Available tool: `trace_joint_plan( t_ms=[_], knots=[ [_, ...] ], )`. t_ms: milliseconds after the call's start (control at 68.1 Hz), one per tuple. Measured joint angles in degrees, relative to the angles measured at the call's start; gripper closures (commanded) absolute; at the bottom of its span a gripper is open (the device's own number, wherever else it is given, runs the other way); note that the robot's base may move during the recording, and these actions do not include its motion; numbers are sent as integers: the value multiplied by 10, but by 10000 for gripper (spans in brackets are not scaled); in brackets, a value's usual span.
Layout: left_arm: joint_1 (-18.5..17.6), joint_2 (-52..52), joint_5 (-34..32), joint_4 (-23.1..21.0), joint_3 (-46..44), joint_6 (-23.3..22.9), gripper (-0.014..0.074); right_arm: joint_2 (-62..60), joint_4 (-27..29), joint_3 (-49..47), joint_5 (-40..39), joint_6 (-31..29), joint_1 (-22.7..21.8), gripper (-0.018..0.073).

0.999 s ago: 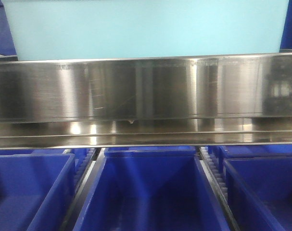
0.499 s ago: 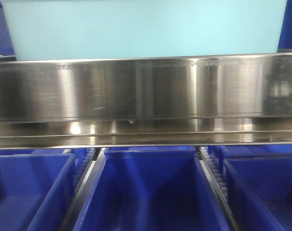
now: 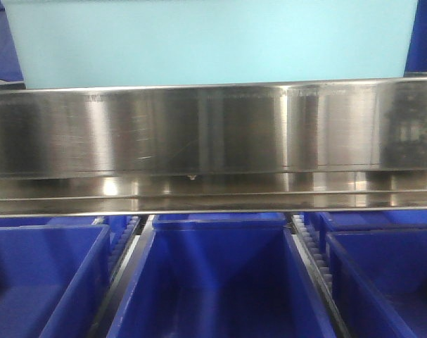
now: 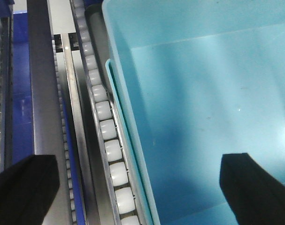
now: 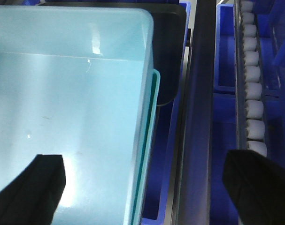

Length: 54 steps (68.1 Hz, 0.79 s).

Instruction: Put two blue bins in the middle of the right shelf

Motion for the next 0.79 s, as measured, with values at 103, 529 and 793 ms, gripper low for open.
trace_joint_plan(
  t_ms=[103,529,793],
  knots=[
    [0,-1,-11,-1,26,0,-5,0,0,16,0,0,0,0],
    [0,7,-107,-24,169,-1,-5,0,35,205,-69,0,0,0],
    [0,39,-119,-39,176,-1,12,-6,51,263,-137,0,0,0]
  ],
)
